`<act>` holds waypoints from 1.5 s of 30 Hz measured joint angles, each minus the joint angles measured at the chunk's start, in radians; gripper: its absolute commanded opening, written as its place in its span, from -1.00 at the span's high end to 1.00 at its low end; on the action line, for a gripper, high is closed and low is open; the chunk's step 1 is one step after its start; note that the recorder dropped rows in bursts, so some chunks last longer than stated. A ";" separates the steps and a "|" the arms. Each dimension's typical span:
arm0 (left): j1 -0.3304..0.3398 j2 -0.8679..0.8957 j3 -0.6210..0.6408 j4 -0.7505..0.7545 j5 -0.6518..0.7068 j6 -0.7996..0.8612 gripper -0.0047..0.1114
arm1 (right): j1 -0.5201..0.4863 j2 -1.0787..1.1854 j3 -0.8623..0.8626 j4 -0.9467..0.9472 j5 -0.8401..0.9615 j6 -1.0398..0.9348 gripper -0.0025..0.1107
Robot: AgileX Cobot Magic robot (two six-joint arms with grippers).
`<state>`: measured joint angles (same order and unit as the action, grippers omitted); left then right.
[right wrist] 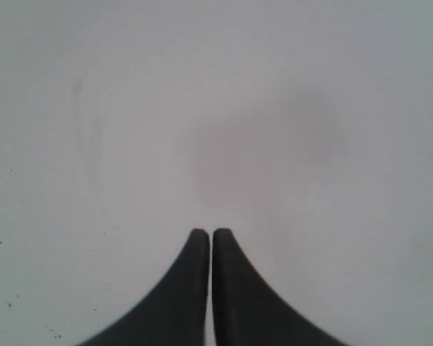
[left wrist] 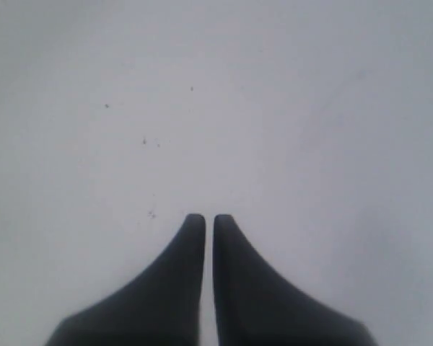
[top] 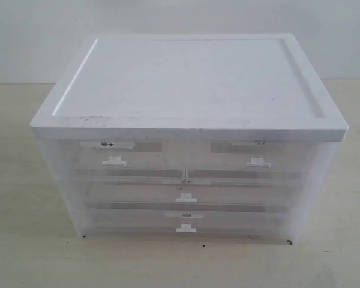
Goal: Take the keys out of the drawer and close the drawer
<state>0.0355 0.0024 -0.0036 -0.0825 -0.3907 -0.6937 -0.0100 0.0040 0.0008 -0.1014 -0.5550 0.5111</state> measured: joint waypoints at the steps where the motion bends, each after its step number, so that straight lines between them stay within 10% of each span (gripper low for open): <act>1: 0.000 0.000 0.000 0.014 -0.021 -0.029 0.84 | 0.000 0.000 0.000 -0.008 0.008 0.017 0.96; 11: 0.000 0.243 -0.165 0.659 -0.246 -0.331 0.84 | 0.000 0.127 -0.150 -0.456 0.107 0.382 0.96; 20: 0.000 0.746 -0.217 1.207 -0.593 -0.423 0.84 | 0.000 0.472 -0.206 -0.942 -0.190 0.632 0.96; 27: -0.014 1.097 -0.192 1.244 -0.799 -0.118 0.84 | 0.008 0.788 -0.208 -1.079 -0.488 0.461 0.96; 34: -0.201 1.388 -0.188 1.136 -0.816 0.242 0.84 | 0.049 1.045 -0.208 -1.121 -0.634 0.121 0.96; 39: -0.286 1.507 -0.188 1.002 -0.817 0.472 0.84 | 0.285 1.083 -0.208 -1.005 -0.547 -0.211 0.95; 45: -0.295 1.520 -0.188 0.939 -0.818 0.583 0.84 | 0.623 1.085 -0.240 -0.437 -0.146 -0.814 0.67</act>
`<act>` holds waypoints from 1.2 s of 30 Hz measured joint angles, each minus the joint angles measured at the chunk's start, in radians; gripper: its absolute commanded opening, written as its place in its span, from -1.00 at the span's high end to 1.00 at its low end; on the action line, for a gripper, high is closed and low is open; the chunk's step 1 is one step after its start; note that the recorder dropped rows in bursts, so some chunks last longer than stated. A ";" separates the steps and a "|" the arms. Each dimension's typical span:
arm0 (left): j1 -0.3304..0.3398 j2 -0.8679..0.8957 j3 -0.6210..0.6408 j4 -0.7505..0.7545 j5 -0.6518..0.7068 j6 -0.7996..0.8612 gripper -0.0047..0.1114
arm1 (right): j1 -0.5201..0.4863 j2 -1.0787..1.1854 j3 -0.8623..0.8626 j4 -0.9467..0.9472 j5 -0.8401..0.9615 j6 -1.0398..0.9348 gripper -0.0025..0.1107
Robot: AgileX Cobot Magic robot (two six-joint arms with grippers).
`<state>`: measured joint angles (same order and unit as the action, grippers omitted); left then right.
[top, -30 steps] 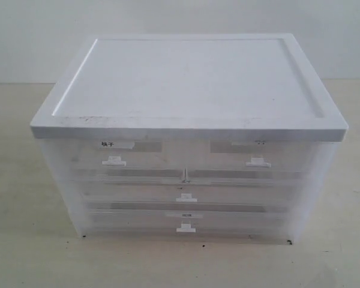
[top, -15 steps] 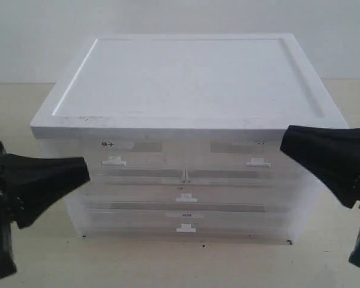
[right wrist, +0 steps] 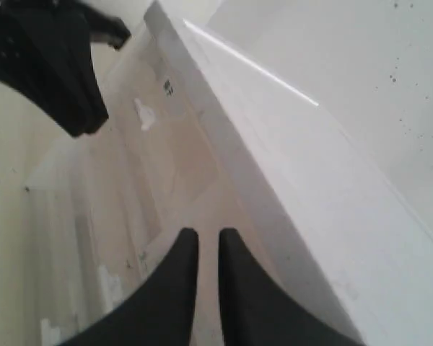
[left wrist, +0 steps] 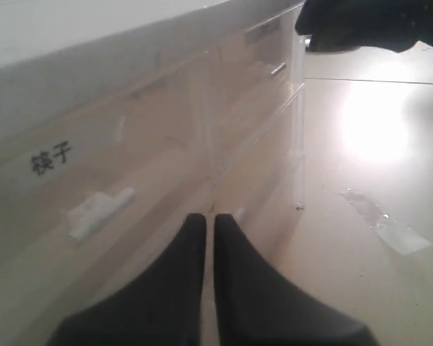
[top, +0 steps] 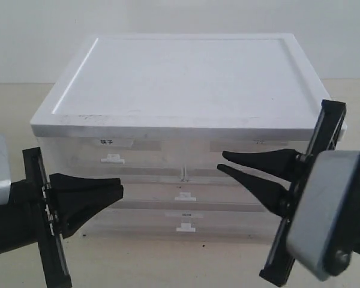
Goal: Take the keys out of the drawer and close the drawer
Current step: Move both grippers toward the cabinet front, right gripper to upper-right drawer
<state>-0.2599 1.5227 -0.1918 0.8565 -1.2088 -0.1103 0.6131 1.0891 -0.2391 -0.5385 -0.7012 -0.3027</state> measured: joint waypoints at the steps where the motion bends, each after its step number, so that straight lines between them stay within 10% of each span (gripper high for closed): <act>1: 0.000 0.000 0.000 -0.005 0.000 0.008 0.84 | 0.055 0.000 -0.009 0.101 0.053 -0.110 0.64; 10: 0.000 0.000 0.000 -0.041 -0.002 0.025 0.84 | 0.506 0.000 -0.048 1.052 0.211 -1.187 0.62; 16: 0.000 0.000 0.000 -0.041 -0.002 0.025 0.84 | 0.785 0.001 -0.050 1.673 -0.200 -1.770 0.62; 26: 0.000 0.000 0.000 -0.031 -0.002 0.025 0.84 | 0.811 0.002 -0.050 1.876 -0.227 -1.818 0.59; 29: 0.000 0.000 0.000 -0.031 -0.002 0.025 0.84 | 0.811 0.002 -0.050 1.866 -0.164 -1.818 0.15; 36: 0.000 0.000 0.000 -0.088 -0.002 0.022 0.84 | 0.812 0.002 -0.050 1.835 -0.206 -1.820 0.15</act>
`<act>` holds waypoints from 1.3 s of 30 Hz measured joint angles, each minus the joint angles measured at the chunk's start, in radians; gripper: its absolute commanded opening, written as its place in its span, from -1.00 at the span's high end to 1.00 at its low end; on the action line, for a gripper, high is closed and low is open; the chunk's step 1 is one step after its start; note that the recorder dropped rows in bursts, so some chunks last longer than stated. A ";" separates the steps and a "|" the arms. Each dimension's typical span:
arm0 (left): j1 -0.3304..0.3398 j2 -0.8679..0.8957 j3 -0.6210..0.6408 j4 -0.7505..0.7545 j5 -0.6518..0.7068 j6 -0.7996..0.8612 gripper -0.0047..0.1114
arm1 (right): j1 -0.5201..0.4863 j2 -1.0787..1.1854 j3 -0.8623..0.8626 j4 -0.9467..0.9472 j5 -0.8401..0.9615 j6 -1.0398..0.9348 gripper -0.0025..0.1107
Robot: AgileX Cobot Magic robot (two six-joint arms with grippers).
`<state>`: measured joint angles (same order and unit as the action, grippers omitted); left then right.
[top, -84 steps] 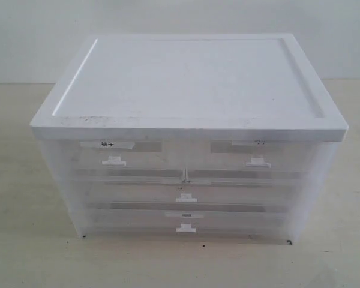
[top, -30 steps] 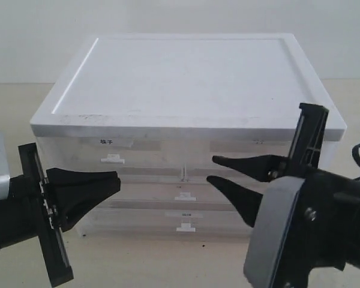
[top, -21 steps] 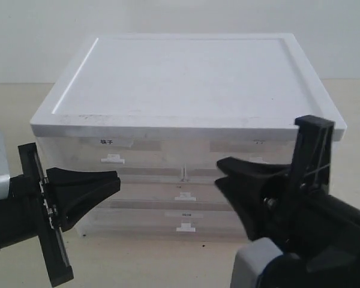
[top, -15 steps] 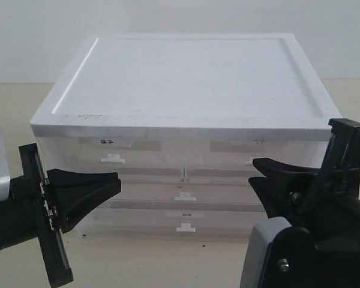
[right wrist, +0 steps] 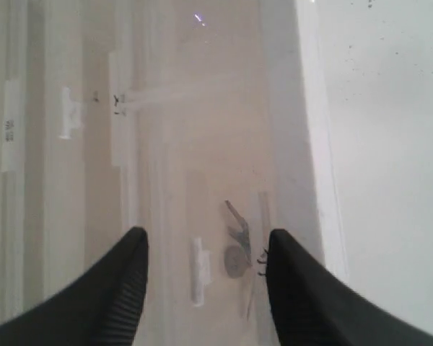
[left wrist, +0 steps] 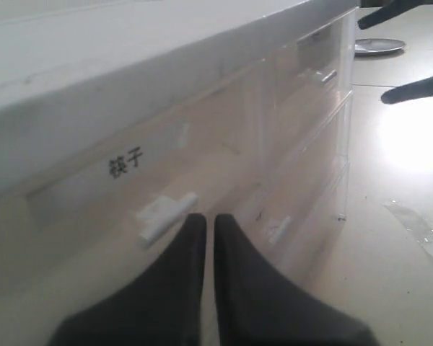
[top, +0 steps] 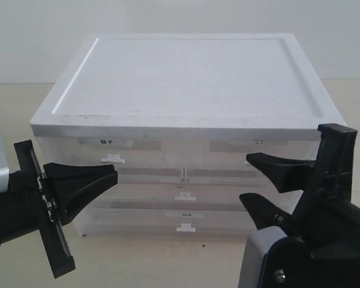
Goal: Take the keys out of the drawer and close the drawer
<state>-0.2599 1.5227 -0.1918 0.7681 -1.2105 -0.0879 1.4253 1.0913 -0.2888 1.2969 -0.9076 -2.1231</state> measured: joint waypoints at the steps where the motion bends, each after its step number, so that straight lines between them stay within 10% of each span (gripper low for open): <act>1: 0.000 0.000 0.000 -0.005 0.000 -0.005 0.84 | 0.000 0.000 0.000 0.000 -0.033 0.000 0.15; 33: 0.000 0.000 -0.002 -0.020 0.000 -0.022 0.84 | -0.306 0.092 0.000 -0.239 0.185 0.084 0.16; 39: 0.000 0.000 -0.002 -0.020 0.000 -0.022 0.84 | -0.306 0.096 0.000 -0.295 0.119 0.108 0.64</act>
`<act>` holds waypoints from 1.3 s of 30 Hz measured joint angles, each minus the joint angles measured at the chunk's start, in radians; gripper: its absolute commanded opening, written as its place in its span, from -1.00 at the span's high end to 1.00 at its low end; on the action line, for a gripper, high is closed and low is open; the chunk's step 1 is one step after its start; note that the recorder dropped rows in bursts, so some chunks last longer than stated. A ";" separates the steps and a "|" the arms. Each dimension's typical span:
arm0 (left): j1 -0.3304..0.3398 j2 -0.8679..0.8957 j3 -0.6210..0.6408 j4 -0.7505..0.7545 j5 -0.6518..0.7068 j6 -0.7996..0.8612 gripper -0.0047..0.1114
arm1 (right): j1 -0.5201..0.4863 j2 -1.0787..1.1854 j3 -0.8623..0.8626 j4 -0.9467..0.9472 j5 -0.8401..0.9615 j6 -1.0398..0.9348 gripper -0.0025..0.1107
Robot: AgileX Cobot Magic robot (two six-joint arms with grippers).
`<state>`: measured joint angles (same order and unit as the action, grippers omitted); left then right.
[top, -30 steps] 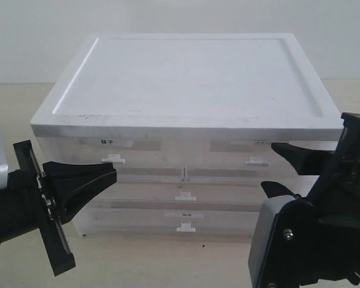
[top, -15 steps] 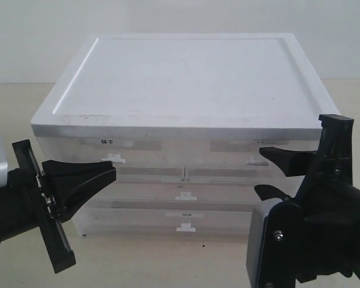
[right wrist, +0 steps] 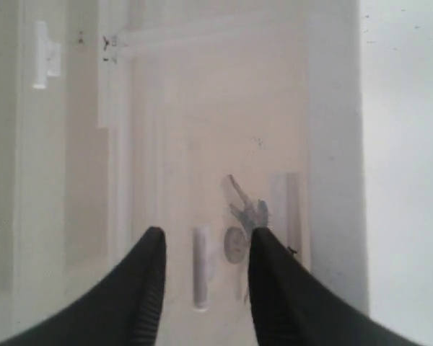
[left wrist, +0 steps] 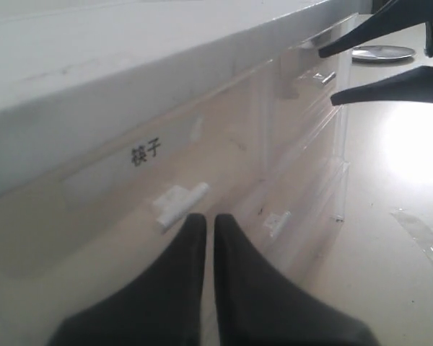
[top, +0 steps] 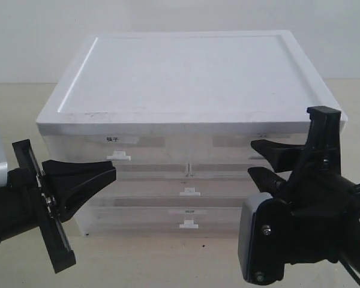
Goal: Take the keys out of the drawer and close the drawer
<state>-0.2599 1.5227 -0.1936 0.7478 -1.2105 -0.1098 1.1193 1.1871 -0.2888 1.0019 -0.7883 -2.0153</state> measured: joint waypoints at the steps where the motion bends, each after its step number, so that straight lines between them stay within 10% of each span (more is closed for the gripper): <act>1: 0.000 0.000 0.000 0.000 0.000 0.000 0.84 | 0.000 0.000 0.000 -0.002 -0.005 0.002 0.70; 18: 0.000 0.000 0.000 0.000 0.000 0.000 0.84 | 0.002 -0.028 -0.005 0.093 0.052 -0.094 0.96; 33: 0.000 0.000 0.000 0.003 0.000 0.000 0.84 | 0.298 -0.227 -0.005 0.444 -0.027 -0.108 0.94; 39: 0.000 0.000 0.000 0.007 0.000 0.000 0.84 | 0.316 -0.227 -0.005 0.464 -0.185 -0.108 0.07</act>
<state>-0.2599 1.5227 -0.1936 0.7544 -1.2105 -0.1098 1.4353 0.9601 -0.2938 1.4661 -0.9733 -2.1229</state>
